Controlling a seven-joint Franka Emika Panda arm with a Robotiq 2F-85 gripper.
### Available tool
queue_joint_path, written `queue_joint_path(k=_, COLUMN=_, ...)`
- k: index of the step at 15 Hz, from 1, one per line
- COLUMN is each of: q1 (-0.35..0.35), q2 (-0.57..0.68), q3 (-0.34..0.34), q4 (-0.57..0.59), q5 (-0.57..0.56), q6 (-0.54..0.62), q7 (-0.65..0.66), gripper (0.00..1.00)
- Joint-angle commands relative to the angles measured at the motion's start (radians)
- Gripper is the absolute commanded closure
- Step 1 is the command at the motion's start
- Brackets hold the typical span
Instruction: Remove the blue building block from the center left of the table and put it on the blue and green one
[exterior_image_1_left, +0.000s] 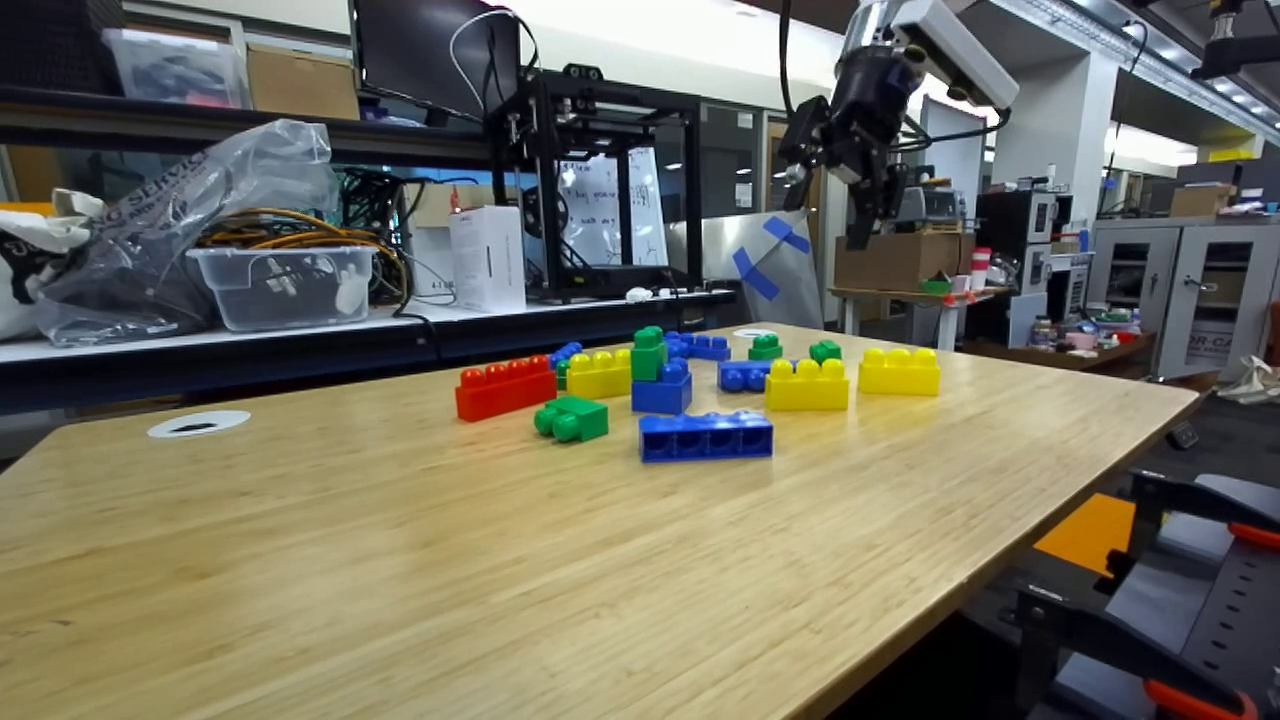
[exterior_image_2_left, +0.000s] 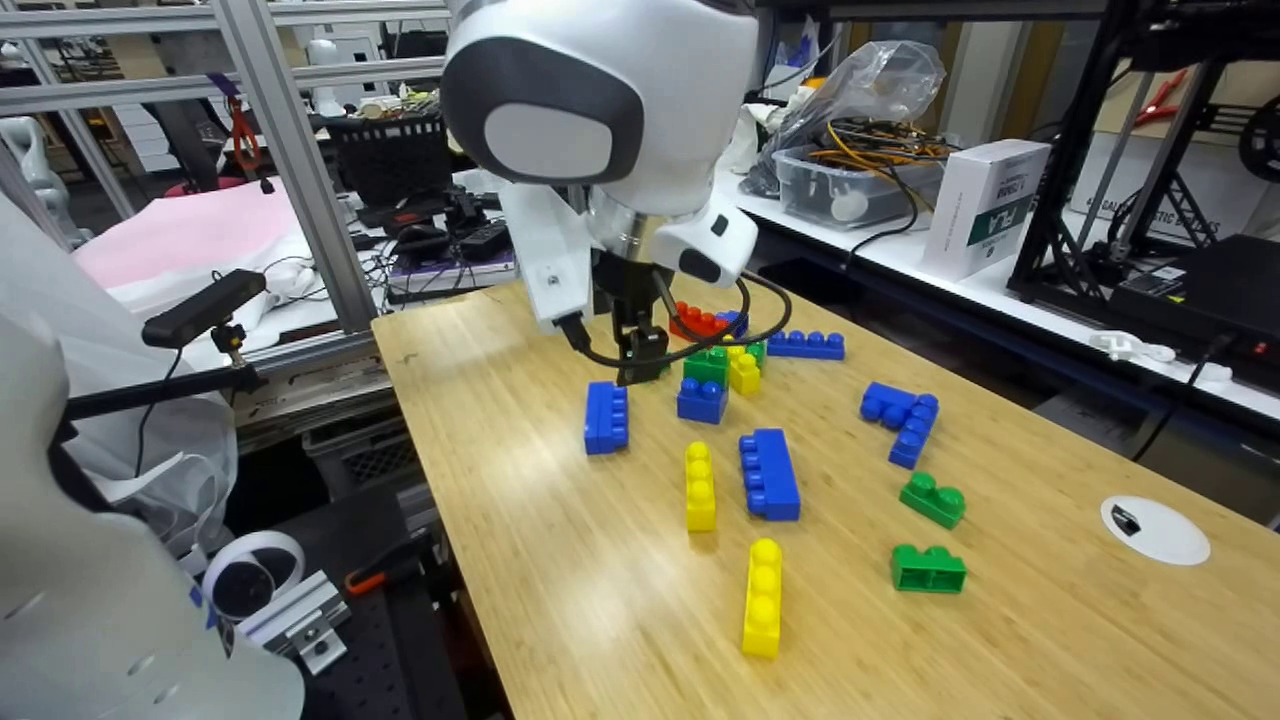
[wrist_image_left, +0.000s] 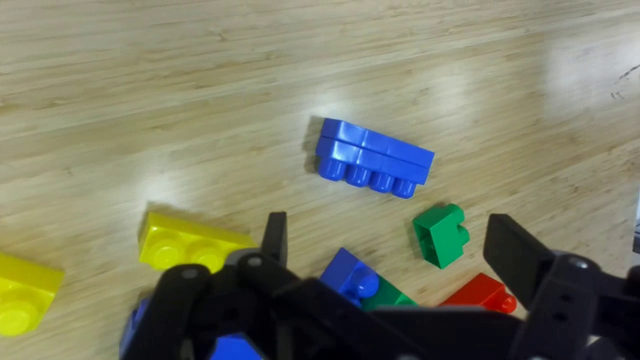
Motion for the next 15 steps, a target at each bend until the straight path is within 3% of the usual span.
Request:
queue_joint_path(k=1, q1=-0.018, q2=0.087, q3=-0.019, q4=0.011, q5=0.126, q6=-0.008, q7=-0.115, gripper=0.00)
queue_joint_path(k=8, q1=-0.079, q2=0.270, q3=0.003, q4=0.054, q5=0.291, q6=-0.029, q7=-0.237, gripper=0.00)
queue_joint_path(k=15, q1=-0.087, q2=0.269, q3=0.021, q4=0.047, q5=0.261, q6=-0.003, q7=-0.206, gripper=0.00)
